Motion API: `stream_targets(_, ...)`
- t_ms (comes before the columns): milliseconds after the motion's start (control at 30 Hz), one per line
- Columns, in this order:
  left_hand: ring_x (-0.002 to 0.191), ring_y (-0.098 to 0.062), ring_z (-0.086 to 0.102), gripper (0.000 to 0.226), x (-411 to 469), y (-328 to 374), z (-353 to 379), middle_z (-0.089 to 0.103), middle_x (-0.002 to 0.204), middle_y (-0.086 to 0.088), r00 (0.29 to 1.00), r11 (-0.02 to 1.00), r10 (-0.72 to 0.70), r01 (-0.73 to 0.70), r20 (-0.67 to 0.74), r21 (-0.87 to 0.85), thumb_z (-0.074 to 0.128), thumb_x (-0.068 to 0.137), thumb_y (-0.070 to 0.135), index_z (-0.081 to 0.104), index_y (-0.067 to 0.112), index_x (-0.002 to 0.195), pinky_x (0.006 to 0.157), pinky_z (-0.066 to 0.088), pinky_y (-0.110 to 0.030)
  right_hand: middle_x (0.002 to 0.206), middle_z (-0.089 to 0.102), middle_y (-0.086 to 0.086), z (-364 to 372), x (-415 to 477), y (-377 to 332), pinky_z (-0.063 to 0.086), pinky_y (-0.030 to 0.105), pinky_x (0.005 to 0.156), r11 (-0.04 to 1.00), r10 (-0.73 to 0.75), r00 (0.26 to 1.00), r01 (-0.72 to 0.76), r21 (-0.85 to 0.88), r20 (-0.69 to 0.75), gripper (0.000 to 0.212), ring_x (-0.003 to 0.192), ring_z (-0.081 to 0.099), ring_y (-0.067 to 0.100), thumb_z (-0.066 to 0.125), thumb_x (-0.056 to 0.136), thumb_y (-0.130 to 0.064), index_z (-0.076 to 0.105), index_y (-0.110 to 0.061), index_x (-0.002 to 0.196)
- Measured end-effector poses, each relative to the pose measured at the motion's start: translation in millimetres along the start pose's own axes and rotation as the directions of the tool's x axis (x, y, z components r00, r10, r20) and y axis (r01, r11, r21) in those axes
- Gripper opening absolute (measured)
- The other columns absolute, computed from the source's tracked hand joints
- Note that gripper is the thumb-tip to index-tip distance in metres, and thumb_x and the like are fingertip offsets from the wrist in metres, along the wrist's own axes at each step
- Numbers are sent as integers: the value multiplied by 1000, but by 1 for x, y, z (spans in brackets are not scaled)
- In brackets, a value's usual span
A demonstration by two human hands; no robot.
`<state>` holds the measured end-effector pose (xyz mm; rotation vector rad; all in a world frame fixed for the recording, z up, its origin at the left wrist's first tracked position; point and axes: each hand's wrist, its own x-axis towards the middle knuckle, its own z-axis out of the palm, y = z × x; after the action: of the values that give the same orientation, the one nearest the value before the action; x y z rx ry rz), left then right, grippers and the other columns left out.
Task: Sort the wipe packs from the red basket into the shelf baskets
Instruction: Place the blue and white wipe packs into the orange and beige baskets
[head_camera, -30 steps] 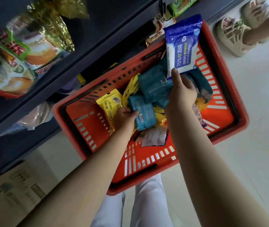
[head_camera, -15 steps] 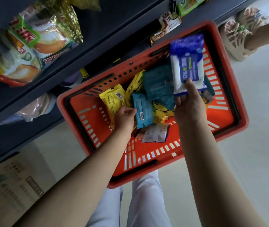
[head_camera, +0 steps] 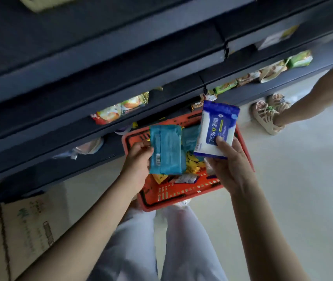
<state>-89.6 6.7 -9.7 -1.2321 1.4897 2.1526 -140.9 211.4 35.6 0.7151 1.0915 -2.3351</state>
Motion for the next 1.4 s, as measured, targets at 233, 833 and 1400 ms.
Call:
stream_targets(233, 81, -15, 66, 21, -128, 102, -32, 69, 96, -1, 986, 947, 169, -160, 10, -280, 53, 94, 35, 63, 21, 107, 63, 54, -27, 91, 72, 4, 115, -86, -43, 57, 29, 68, 967, -93, 973, 139, -214, 210, 21, 76, 68, 15, 60, 82, -7, 63, -12, 103)
stream_targets(833, 84, -7, 45, 44, -258, 243, -297, 55, 103, -6, 911, 899, 407, -412, -67, -145, 68, 83, 42, 52, 32, 123, 82, 46, -34, 90, 72, 6, 395, -181, 79, 56, 31, 63, 865, -226, 928, 330, -377, 295, 24, 76, 69, 19, 70, 84, -8, 63, -11, 107)
stream_targets(1400, 111, -36, 64, 53, -201, 376, -383, 63, 123, -23, 925, 753, 376, -267, 61, -601, 50, 95, 41, 46, 10, 138, 99, 47, -49, 97, 61, -10, 548, -78, 82, 59, 44, 77, 564, -449, 792, 611, -556, 414, 41, 92, 66, 15, 68, 86, -3, 52, -29, 113)
